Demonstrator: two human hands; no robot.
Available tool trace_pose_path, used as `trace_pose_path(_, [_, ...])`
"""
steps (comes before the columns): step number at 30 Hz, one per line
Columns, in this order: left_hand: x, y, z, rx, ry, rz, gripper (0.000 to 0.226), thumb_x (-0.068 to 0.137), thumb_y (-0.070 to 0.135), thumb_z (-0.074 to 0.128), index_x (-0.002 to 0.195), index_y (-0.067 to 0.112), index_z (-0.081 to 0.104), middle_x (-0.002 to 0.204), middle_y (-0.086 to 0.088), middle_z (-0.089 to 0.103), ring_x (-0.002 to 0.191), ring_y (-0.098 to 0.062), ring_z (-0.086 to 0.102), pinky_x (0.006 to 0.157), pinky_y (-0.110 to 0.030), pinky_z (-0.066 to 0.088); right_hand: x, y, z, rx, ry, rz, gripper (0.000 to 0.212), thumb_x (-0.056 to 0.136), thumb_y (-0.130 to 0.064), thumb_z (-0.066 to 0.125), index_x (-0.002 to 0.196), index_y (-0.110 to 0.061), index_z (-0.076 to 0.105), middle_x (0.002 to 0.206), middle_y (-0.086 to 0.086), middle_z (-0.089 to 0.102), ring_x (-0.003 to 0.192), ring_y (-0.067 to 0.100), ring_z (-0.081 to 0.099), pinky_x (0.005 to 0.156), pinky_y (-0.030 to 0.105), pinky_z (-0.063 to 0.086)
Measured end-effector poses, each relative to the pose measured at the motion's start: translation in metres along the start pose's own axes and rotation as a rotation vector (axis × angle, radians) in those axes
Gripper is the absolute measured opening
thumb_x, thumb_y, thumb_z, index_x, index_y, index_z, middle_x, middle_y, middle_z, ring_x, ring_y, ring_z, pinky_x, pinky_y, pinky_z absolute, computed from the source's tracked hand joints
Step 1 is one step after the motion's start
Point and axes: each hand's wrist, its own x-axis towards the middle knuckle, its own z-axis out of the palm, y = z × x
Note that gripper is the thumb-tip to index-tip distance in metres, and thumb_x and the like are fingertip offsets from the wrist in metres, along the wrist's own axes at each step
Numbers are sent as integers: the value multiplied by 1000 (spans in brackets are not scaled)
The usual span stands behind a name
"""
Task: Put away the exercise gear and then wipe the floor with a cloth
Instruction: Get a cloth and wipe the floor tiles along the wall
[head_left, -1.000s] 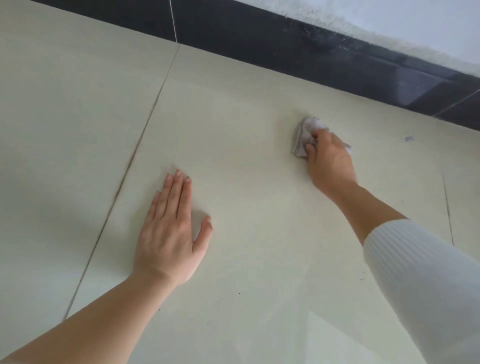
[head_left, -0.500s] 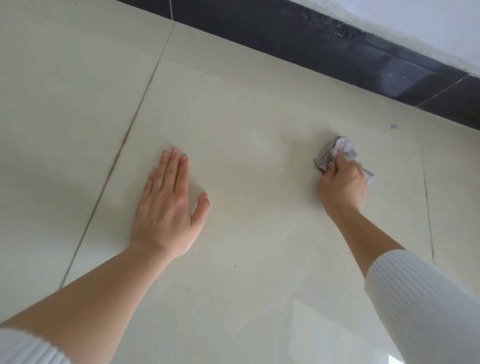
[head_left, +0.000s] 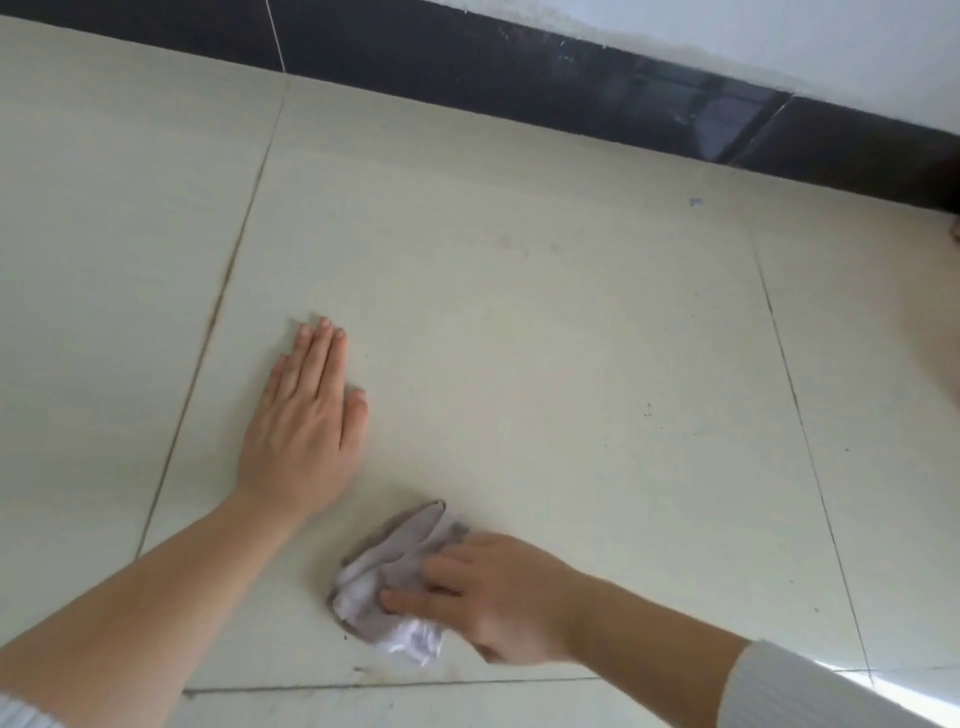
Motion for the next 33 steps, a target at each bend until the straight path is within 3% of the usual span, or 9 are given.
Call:
trace_pose_path(2, [-18, 0, -2, 9, -14, 29, 61, 96, 32, 24, 147, -1, 28, 156, -14, 25, 146, -24, 20, 118, -40, 17, 5, 43, -19, -101, 90, 87, 53, 72, -7, 62, 124, -14, 61, 97, 6, 63, 84, 25, 56, 78, 30, 41])
trace_pose_path(5, [-36, -3, -4, 32, -71, 45, 62, 97, 35, 22, 149, 2, 23, 158, -9, 17, 147, -20, 14, 118, -35, 10, 0, 112, -58, -75, 411, 701, 38, 96, -34, 42, 132, -34, 54, 119, 1, 63, 105, 25, 62, 85, 30, 47])
trace_pose_path(7, [-41, -7, -4, 60, -92, 71, 64, 97, 38, 20, 151, 3, 18, 159, -8, 12, 147, -19, 10, 118, -36, 10, -18, 146, -79, -152, 257, 1099, 45, 101, -31, 35, 146, -35, 32, 138, 3, 50, 118, 29, 53, 91, 35, 43])
trace_pose_path(10, [-42, -9, -4, 61, -99, 77, 65, 97, 40, 19, 151, 4, 15, 160, -7, 10, 148, -19, 9, 118, -38, 13, -42, 164, -101, -240, 223, 1378, 58, 99, -10, 34, 151, -31, 18, 138, 9, 46, 108, 32, 55, 75, 35, 42])
trace_pose_path(13, [-43, -10, -5, 49, -97, 70, 65, 96, 39, 21, 151, 4, 16, 159, -8, 12, 148, -19, 11, 118, -39, 15, -62, 160, -96, -196, 344, 1500, 56, 98, -5, 36, 147, -30, 28, 124, 11, 57, 84, 25, 52, 65, 30, 39])
trace_pose_path(16, [-41, -7, -5, 47, -107, 77, 66, 95, 39, 22, 150, 2, 18, 159, -9, 14, 147, -20, 12, 118, -41, 17, -78, 136, -79, -168, 447, 1418, 48, 98, -11, 36, 142, -29, 38, 109, 12, 64, 80, 29, 58, 65, 33, 48])
trace_pose_path(24, [-40, -5, -5, 78, -104, 75, 67, 94, 38, 19, 148, -2, 23, 157, -14, 19, 146, -25, 16, 119, -35, 7, -72, 28, -18, -205, 366, 994, 49, 80, -8, 60, 129, -11, 58, 72, 6, 65, 52, 29, 59, 45, 23, 34])
trace_pose_path(29, [-44, 4, -1, 49, -132, -26, 71, 92, 42, 9, 150, 2, 14, 160, -11, 9, 148, -23, 6, 120, -38, 5, -59, -48, 21, -136, 294, 731, 72, 56, -5, 76, 126, -12, 58, 73, -5, 61, 51, 16, 56, 39, 21, 39])
trace_pose_path(33, [-65, 9, -7, 3, -163, -18, 73, 92, 46, 10, 151, 4, 14, 160, -13, 8, 148, -26, 4, 119, -42, 6, -64, -52, 23, -164, 93, 317, 80, 57, -15, 76, 130, -17, 45, 84, -7, 65, 67, 15, 60, 52, 21, 49])
